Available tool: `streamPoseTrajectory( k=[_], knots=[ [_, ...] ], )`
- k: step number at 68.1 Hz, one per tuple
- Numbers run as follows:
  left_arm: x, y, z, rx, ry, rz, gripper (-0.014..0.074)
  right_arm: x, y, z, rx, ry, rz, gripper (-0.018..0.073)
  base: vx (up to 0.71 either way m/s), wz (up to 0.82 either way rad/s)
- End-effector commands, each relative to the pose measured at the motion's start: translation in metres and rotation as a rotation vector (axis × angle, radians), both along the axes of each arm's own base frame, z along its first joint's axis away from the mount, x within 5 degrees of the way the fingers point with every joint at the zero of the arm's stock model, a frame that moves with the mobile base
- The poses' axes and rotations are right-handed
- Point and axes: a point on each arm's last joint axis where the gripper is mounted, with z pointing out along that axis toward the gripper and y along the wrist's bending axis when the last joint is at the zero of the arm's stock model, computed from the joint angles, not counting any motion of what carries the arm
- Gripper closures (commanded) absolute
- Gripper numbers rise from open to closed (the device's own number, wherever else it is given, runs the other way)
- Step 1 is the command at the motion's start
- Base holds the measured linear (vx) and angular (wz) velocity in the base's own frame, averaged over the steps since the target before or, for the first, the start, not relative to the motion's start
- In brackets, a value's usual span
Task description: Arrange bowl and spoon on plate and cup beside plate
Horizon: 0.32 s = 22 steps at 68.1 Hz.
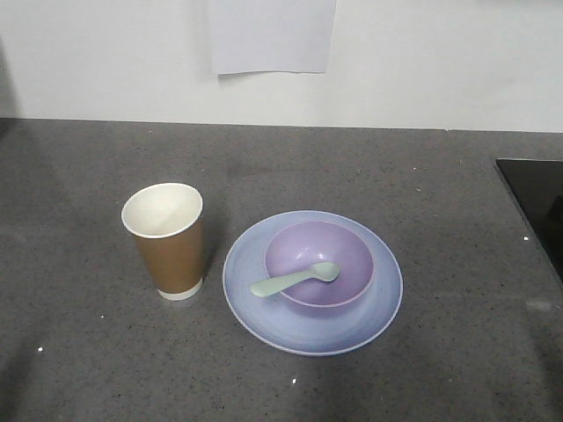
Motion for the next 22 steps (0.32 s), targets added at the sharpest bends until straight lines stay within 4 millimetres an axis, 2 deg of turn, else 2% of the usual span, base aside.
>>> streamPoseTrajectory(
  k=[1, 22],
  knots=[
    [-0.0024, -0.0001, 0.0131, -0.020, -0.101, -0.003, 0.0603, -0.0007, 0.0000, 0.0037, -0.001, -0.070, -0.001, 0.0570, 0.00, 0.00],
    [-0.0024, -0.0001, 0.0131, -0.020, -0.101, -0.003, 0.0603, -0.0007, 0.0000, 0.0037, -0.001, -0.070, -0.001, 0.0570, 0.00, 0.00]
  ],
)
